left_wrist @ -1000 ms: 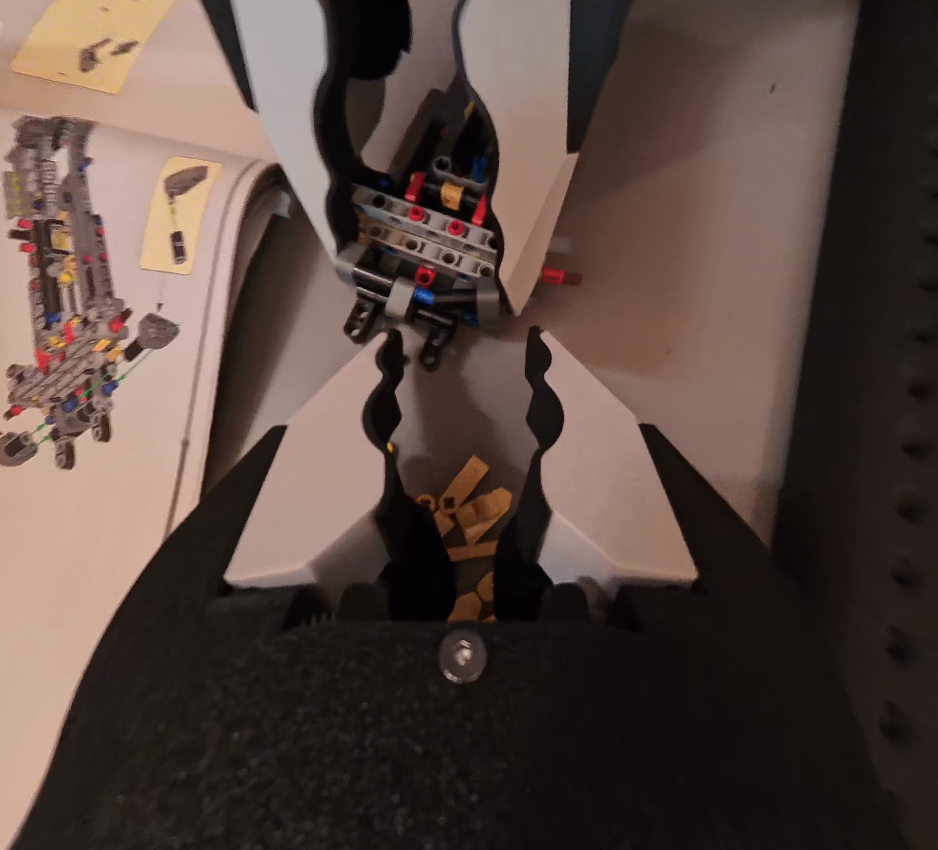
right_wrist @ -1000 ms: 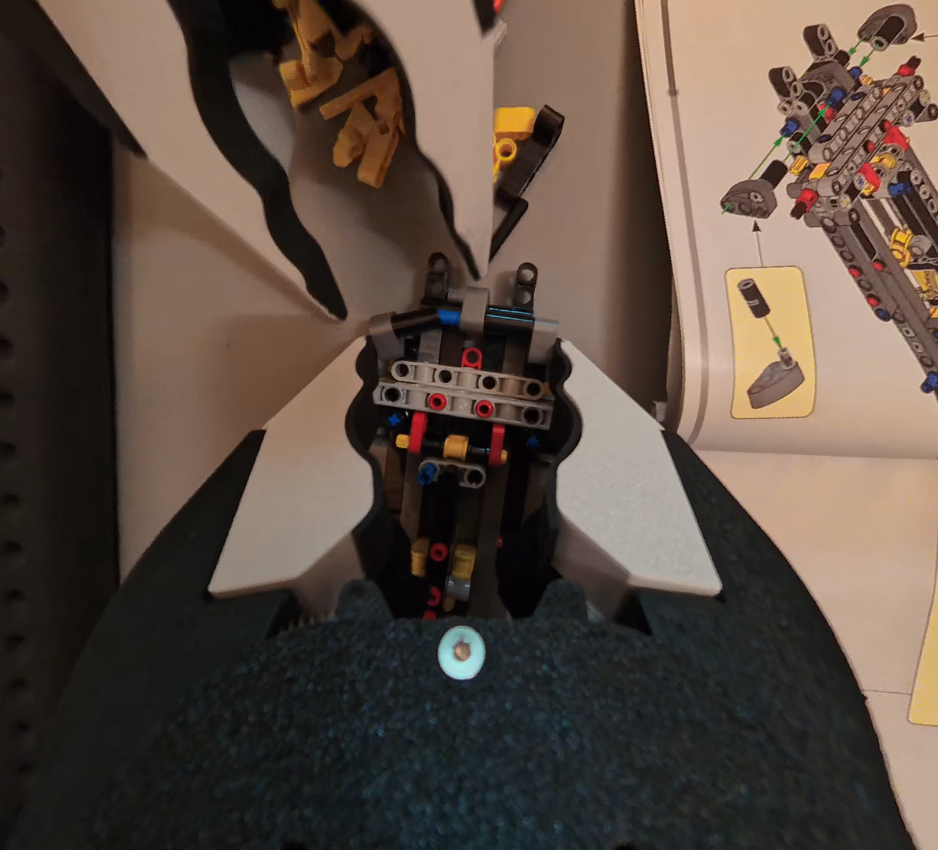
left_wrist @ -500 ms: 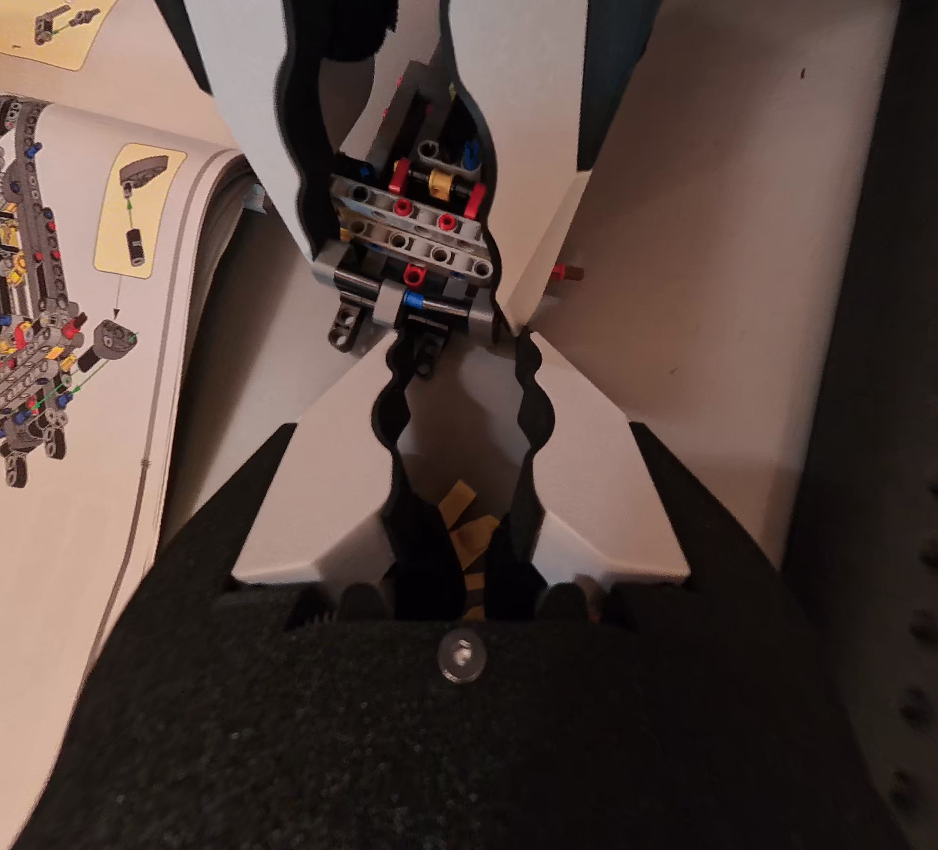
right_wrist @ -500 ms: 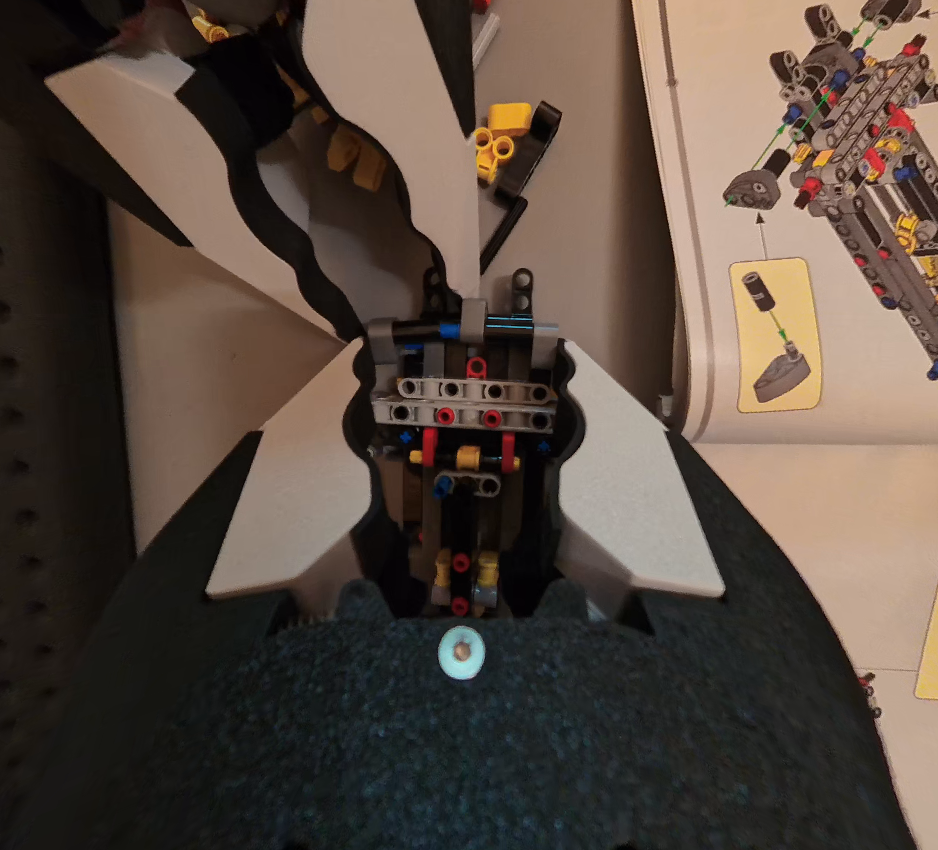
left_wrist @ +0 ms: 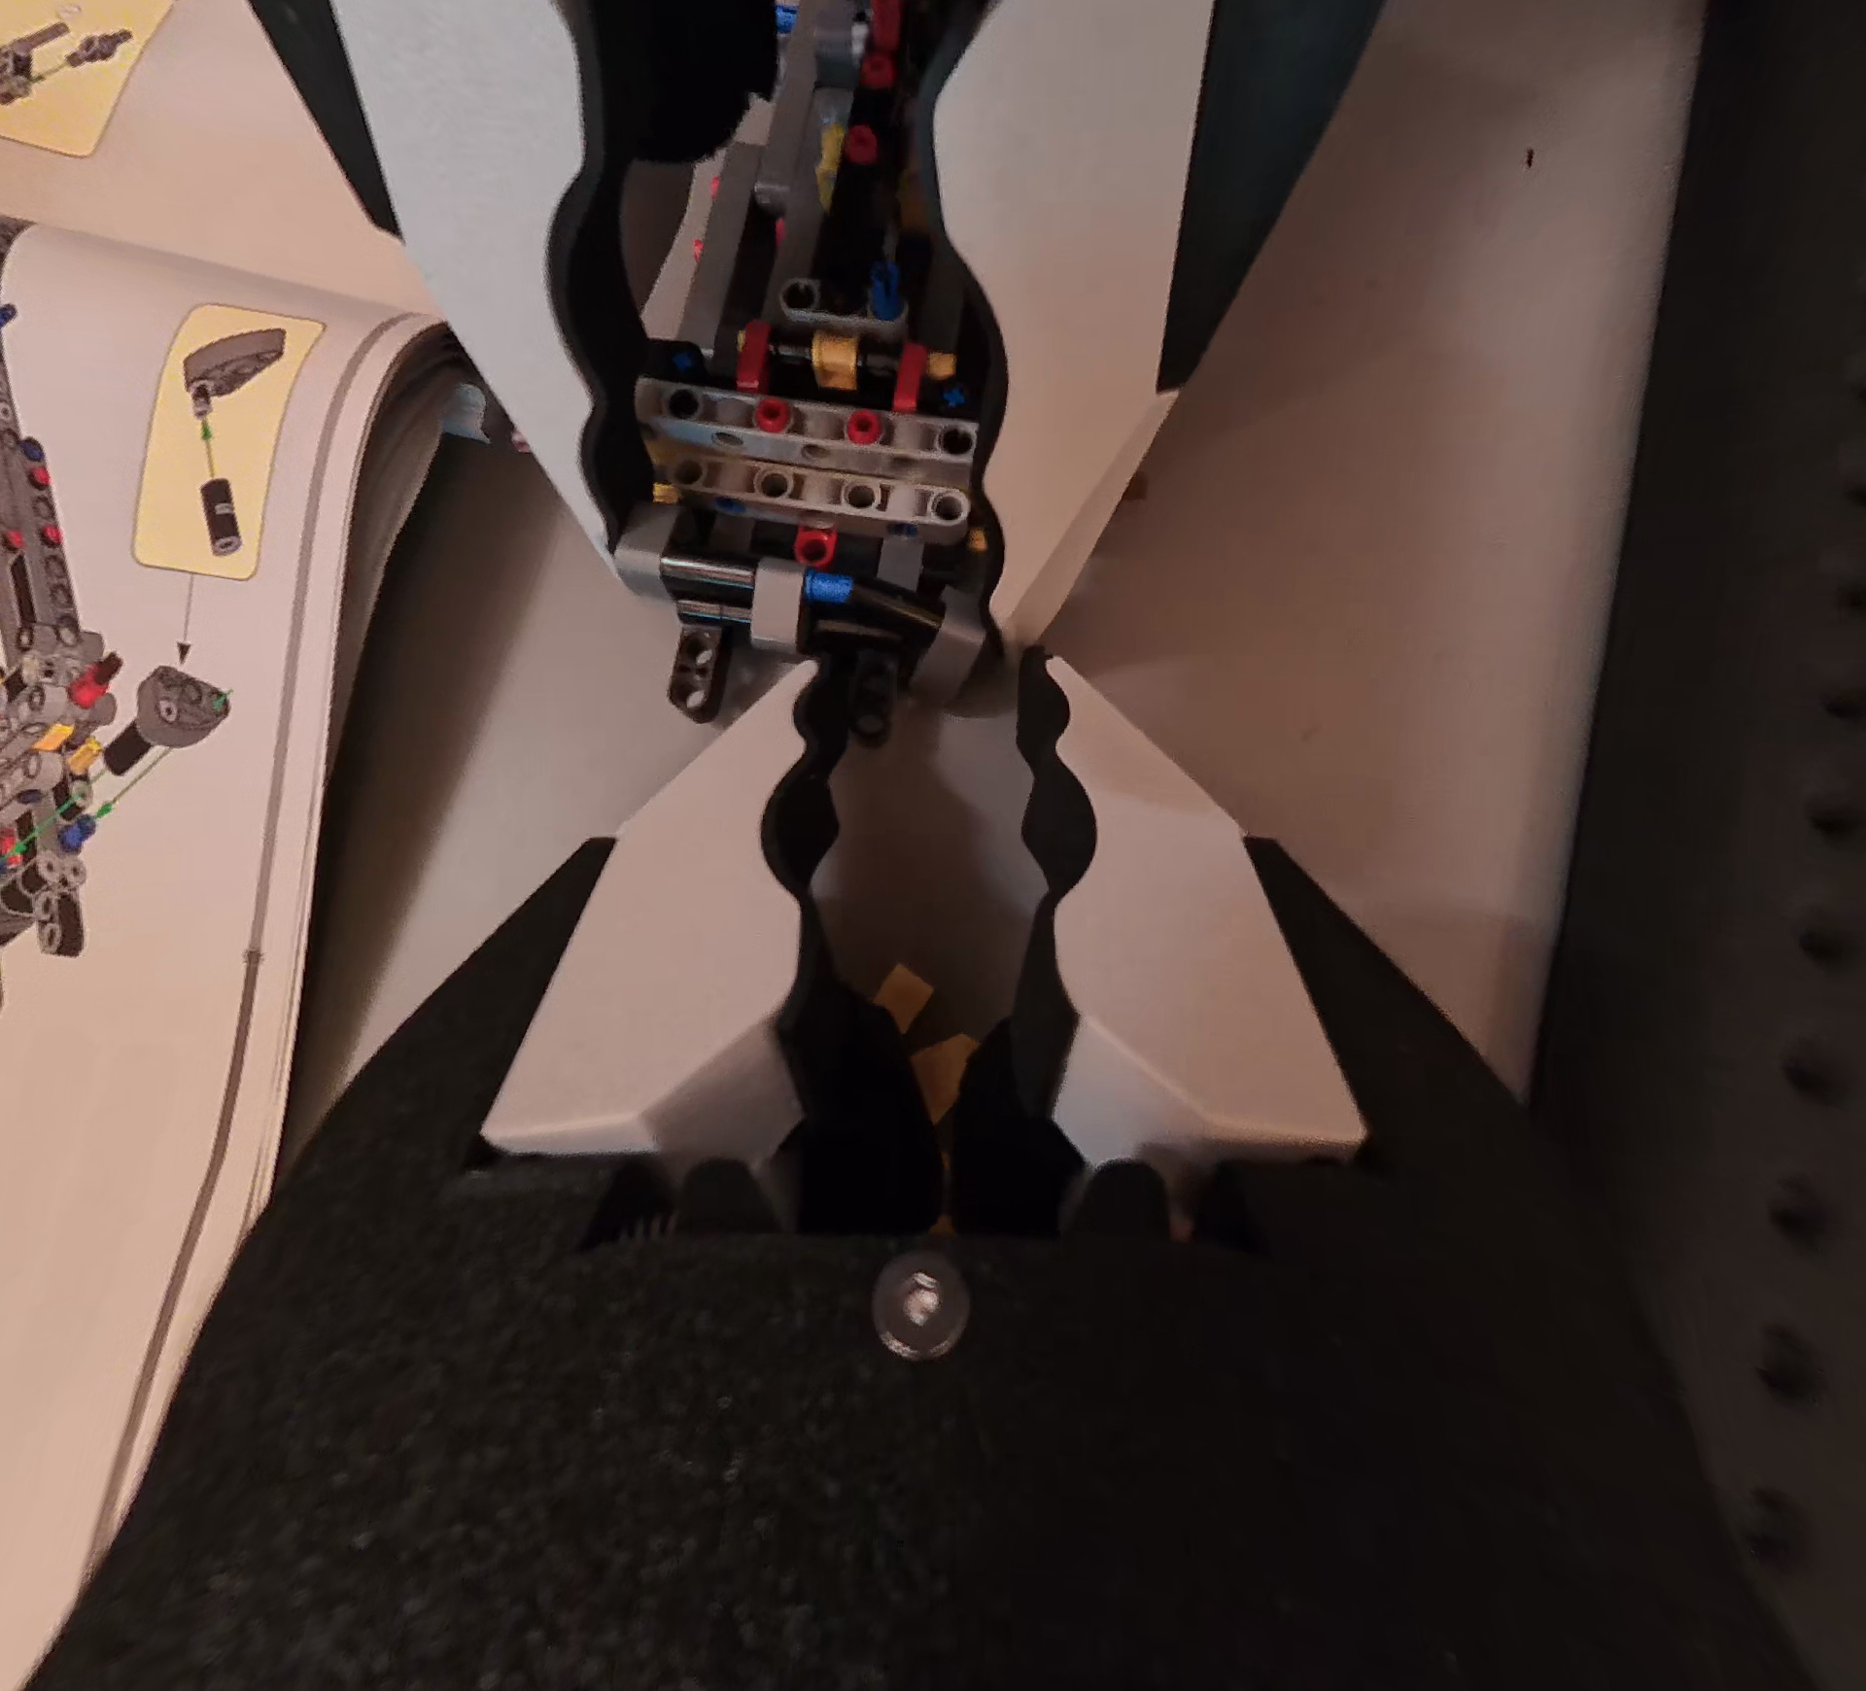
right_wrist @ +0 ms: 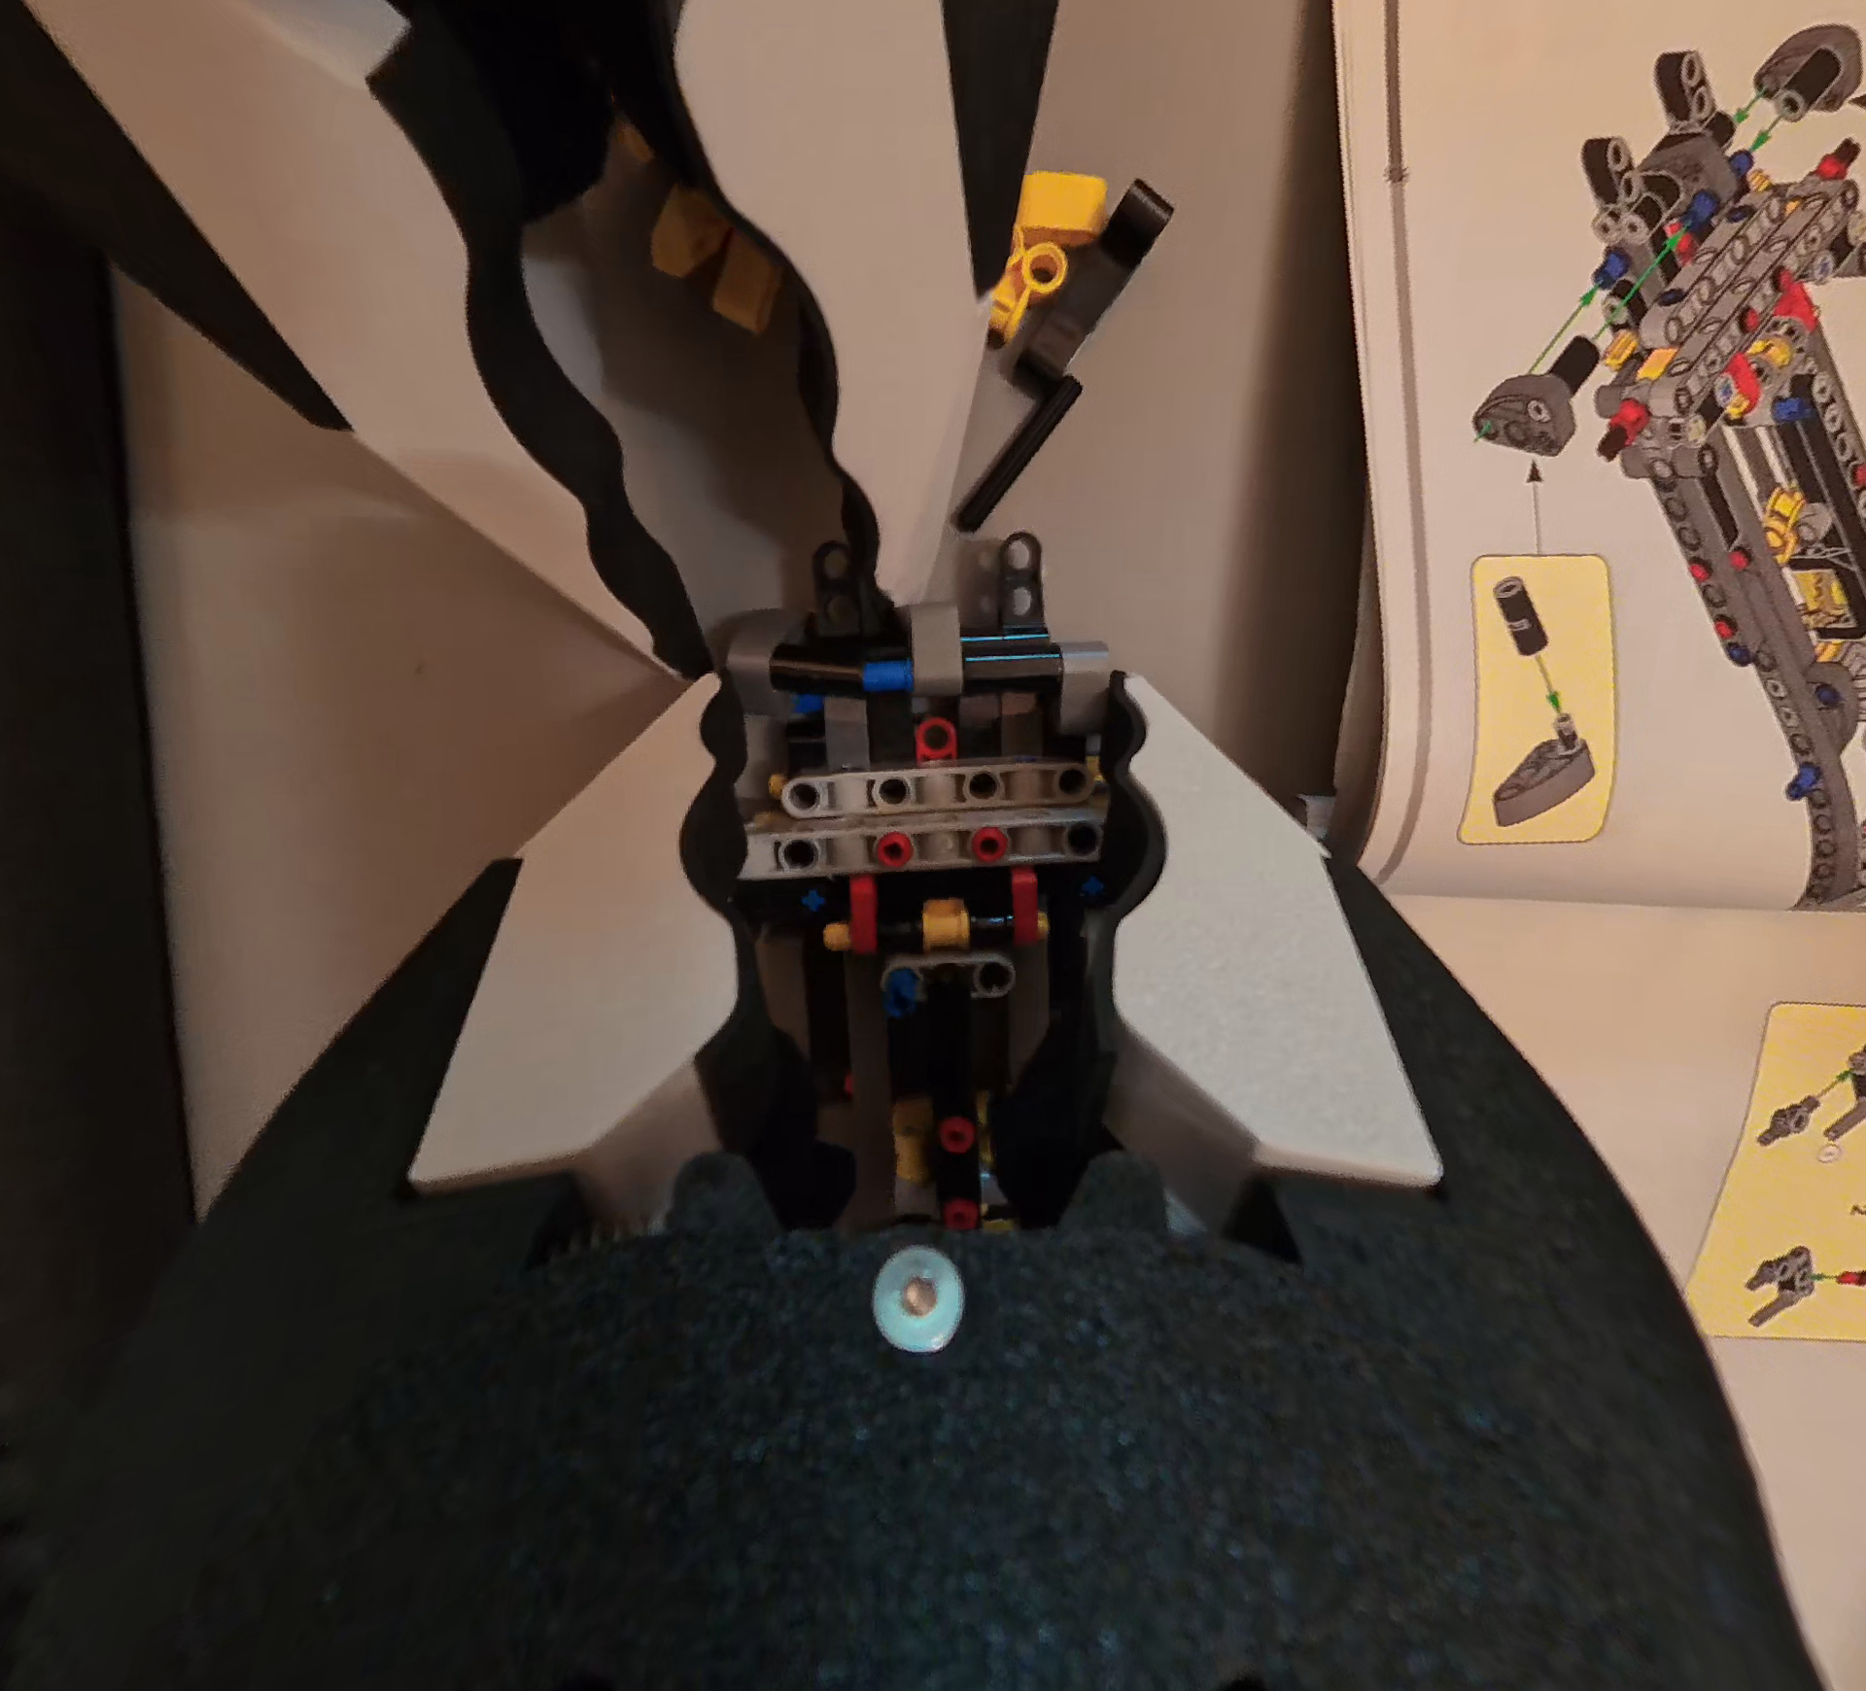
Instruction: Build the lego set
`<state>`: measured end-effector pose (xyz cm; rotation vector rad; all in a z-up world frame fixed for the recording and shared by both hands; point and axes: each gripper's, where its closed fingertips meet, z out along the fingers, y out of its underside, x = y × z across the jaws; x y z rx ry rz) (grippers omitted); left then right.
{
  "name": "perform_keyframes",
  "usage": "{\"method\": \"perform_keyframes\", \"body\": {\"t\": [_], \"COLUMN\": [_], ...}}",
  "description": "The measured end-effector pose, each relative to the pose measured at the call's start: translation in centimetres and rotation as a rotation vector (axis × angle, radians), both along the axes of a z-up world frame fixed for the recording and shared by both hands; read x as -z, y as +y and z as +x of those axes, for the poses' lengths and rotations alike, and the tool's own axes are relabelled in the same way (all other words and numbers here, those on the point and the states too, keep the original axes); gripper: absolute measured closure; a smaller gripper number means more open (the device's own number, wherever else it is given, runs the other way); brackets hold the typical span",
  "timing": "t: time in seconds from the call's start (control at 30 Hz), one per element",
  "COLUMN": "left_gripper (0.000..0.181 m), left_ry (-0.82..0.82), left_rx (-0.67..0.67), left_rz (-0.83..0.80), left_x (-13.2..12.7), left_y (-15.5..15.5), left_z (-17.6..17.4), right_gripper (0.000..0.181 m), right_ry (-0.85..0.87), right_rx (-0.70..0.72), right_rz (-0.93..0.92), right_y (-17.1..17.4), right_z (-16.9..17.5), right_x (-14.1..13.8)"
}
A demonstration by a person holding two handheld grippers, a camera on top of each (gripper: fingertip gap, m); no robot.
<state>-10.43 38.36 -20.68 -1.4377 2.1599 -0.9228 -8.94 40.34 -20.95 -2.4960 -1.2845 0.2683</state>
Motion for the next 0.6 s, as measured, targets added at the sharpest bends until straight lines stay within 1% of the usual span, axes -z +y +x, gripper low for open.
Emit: {"method": "perform_keyframes", "body": {"t": [0.2,0.33,0.4,0.6], "left_gripper": [0.149,0.151,0.152,0.149], "left_ry": [-0.005,-0.043,-0.056,-0.037], "left_rx": [0.007,0.004,0.004,-0.02], "left_rz": [0.012,0.107,0.125,0.086], "left_x": [0.01,-0.08,-0.11,0.01], "left_y": [-0.12,0.49,0.49,0.62], "left_z": [0.11,-0.03,-0.07,0.14], "right_gripper": [0.111,0.112,0.113,0.115], "right_ry": [0.003,0.025,0.039,0.071], "right_rx": [-0.023,-0.038,-0.03,0.015], "right_rz": [-0.012,-0.022,-0.033,-0.067], "right_y": [-0.16,-0.41,-0.49,-0.45], "right_z": [0.07,-0.03,0.0,0.09], "right_x": [-0.03,-0.12,-0.19,-0.37]}}
